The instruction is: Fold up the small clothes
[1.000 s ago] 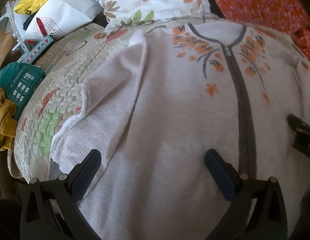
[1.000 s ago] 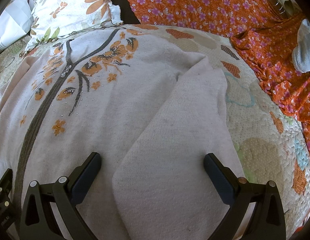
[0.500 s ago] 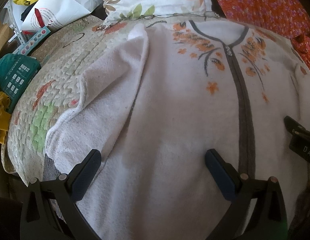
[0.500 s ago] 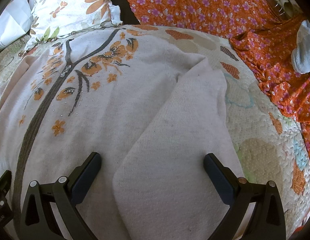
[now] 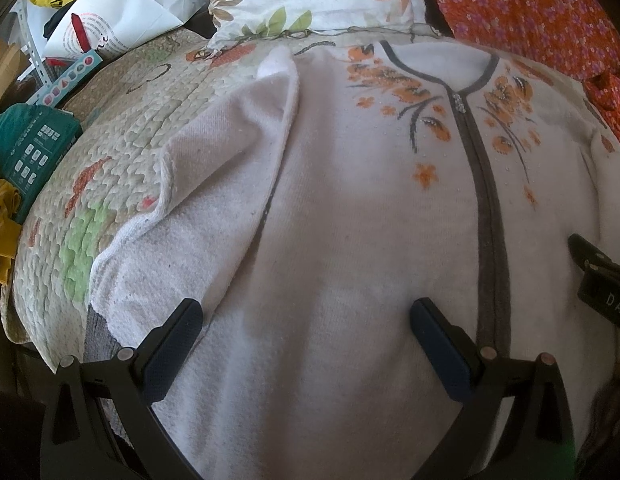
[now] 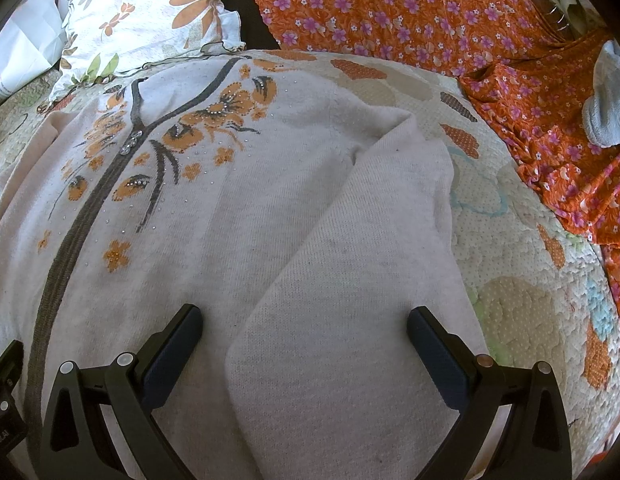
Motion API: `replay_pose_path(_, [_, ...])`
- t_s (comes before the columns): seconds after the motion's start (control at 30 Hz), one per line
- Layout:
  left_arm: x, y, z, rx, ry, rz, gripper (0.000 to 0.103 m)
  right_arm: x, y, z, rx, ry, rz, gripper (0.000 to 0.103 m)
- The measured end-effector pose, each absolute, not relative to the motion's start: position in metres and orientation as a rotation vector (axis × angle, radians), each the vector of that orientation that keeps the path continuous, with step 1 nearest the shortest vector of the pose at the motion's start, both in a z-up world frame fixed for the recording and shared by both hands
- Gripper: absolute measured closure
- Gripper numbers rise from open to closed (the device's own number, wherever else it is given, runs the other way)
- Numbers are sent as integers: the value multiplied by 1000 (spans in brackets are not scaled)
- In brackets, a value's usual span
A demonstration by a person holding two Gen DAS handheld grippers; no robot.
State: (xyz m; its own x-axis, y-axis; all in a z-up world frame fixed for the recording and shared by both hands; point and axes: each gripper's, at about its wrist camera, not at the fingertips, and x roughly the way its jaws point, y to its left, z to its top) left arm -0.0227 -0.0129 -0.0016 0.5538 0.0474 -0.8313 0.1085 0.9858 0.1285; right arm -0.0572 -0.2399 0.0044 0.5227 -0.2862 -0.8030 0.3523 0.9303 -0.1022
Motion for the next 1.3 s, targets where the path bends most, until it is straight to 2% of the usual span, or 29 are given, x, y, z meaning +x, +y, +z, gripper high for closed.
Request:
replay_pose_path(0.57, [-23,-13,2,186,991,-51,0,-57,-240,4,68,959,-388,0])
replay_pose_path(0.7, [-27,-5,27,160,899,-84,1,-57,-240,4,69,963,-387,0])
replay_pose_path(0.8, [-10,6,37,136,901,-70,1,-57,-239,4,68,966,-388,0])
replay_pose_path(0.93, [41,23,26,61,1015,-53,1,-57,-240,4,67,968,-389,0])
replay_pose_path(1.03, [66,26,23,60,1006,-36,1,-57,-240,4,65,972,-390,0])
replay_pose_path(1.07, [74,25,21,73,998,-36,5,-57,-240,4,64,972,-390,0])
replay_pose_path(1.1, [83,24,19,90,998,-38,13,-57,-241,4,63,972,-391,0])
replay_pose_path(1.13, [93,22,15,99,1018,-64,37,-57,-236,4,29,1012,-410,0])
replay_pose_path(1.17, [100,24,13,66,1049,-105,46,-56,-236,4,17,1026,-416,0])
replay_pose_path(1.2, [105,28,15,5,1067,-130,50,-55,-235,5,12,1041,-419,0])
replay_pose_path(1.27, [112,36,22,-45,1076,-165,70,-55,-236,5,10,1037,-419,0])
replay_pose_path(1.3, [114,40,26,-69,1074,-178,76,-55,-236,5,10,1042,-420,0])
